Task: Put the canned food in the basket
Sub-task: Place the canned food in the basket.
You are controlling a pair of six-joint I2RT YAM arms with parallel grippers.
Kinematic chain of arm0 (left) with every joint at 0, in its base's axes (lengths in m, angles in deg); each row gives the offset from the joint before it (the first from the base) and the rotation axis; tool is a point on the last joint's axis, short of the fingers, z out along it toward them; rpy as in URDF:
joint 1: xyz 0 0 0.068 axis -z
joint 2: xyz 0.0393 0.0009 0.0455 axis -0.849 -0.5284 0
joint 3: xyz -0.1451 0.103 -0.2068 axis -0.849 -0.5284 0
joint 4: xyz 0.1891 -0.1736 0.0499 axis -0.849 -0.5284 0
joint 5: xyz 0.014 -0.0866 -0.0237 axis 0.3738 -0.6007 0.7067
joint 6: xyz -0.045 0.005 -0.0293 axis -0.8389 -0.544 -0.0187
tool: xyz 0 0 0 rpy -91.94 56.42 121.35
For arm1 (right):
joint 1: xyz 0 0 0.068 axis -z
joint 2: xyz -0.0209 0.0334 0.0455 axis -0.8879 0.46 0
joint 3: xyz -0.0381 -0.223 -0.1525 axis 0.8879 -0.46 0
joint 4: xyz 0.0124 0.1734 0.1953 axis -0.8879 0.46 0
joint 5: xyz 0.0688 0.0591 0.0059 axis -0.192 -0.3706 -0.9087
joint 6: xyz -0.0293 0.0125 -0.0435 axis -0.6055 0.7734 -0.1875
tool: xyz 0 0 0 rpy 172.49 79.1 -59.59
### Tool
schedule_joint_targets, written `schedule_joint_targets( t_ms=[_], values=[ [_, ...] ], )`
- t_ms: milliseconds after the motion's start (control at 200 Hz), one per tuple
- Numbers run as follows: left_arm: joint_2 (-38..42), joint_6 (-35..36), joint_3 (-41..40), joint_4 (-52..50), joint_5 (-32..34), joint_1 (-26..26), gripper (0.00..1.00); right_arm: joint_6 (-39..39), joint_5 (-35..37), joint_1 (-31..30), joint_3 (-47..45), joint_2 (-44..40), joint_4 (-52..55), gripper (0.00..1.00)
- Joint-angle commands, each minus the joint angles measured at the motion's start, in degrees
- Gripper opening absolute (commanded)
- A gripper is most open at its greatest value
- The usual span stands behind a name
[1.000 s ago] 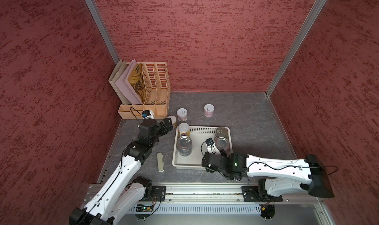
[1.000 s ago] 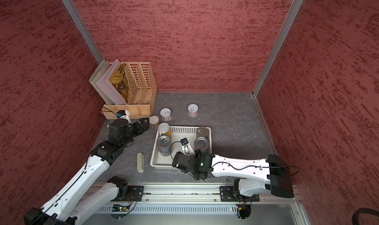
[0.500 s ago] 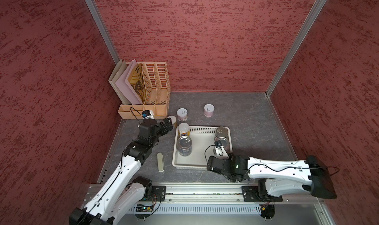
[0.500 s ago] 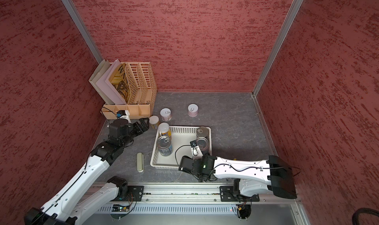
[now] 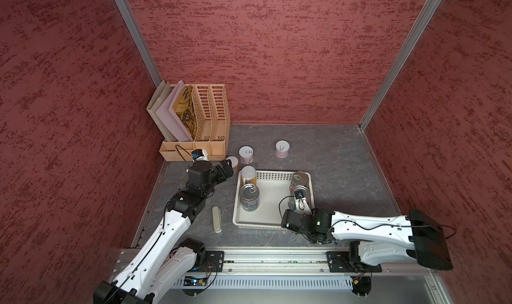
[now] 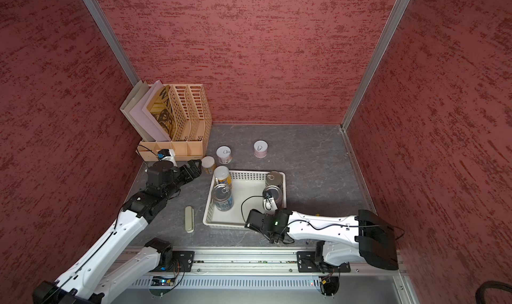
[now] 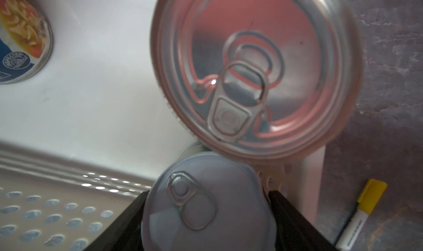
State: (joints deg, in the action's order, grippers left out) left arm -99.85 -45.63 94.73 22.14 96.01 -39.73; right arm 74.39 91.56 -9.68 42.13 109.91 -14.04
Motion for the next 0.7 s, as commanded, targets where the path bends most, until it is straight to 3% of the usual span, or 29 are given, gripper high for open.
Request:
schedule_joint_targets(
  t_ms=[0, 130, 416, 696],
  values=[
    [1.0, -0.1, -0.2, -0.6, 0.0, 0.0, 1.0, -2.5, -4.0, 1.2, -1.7, 2.2, 2.8, 0.52],
    [1.0, -0.1, -0.2, -0.6, -0.1, 0.0, 1.0, -3.0, -4.2, 2.1, -1.5, 3.5, 2.5, 0.57],
    [1.0, 0.0, -0.2, -0.5, -0.1, 0.0, 1.0, -1.2, -2.7, 2.1, -0.8, 2.2, 6.0, 0.8],
    [0.7, 0.0, -0.2, -0.4, -0.2, 0.0, 1.0, -1.4, -1.9, 2.0, 1.3, 0.7, 7.9, 0.85]
  ],
)
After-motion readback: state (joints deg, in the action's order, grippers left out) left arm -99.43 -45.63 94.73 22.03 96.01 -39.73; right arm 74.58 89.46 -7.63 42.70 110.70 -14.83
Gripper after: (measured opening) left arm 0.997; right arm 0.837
